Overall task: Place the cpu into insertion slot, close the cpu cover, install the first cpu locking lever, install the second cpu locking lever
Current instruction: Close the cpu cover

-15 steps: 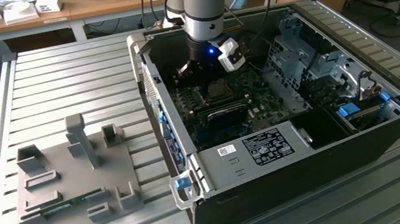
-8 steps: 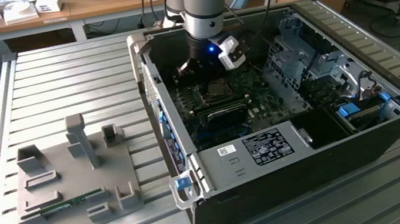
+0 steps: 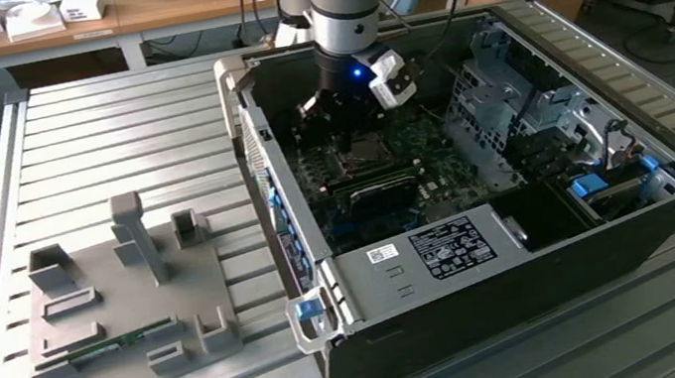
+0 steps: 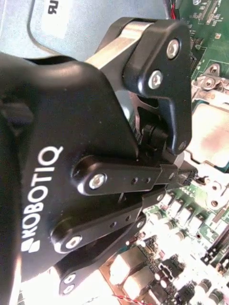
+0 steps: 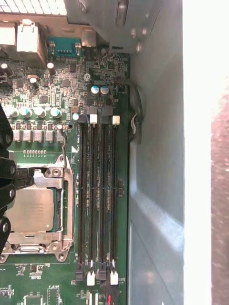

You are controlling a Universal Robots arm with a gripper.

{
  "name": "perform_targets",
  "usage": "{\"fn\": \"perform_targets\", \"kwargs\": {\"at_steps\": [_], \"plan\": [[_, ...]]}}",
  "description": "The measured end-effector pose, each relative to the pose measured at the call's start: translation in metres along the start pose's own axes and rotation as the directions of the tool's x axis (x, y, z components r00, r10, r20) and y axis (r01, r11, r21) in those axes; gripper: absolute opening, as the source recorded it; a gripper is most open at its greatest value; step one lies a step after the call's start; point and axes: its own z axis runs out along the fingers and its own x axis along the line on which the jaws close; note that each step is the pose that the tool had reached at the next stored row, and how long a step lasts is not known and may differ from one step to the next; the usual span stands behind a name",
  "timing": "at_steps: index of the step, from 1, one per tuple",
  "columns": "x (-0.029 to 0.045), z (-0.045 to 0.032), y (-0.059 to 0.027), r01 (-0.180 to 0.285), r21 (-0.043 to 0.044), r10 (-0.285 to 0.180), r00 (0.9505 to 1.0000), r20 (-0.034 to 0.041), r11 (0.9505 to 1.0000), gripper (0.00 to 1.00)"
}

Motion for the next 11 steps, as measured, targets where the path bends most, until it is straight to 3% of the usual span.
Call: {"fn": "perform_targets", "kwargs": {"at_steps": [5, 11], "plan": [[-0.0012, -0.0002, 0.0000, 0.000, 0.0002, 0.000, 1.0000, -0.0002, 1.0000, 0.11], [-0.0124, 0.0002, -0.0001, 0.000, 0.0001, 0.000, 1.0000, -0.0001, 1.0000, 0.11]]}}
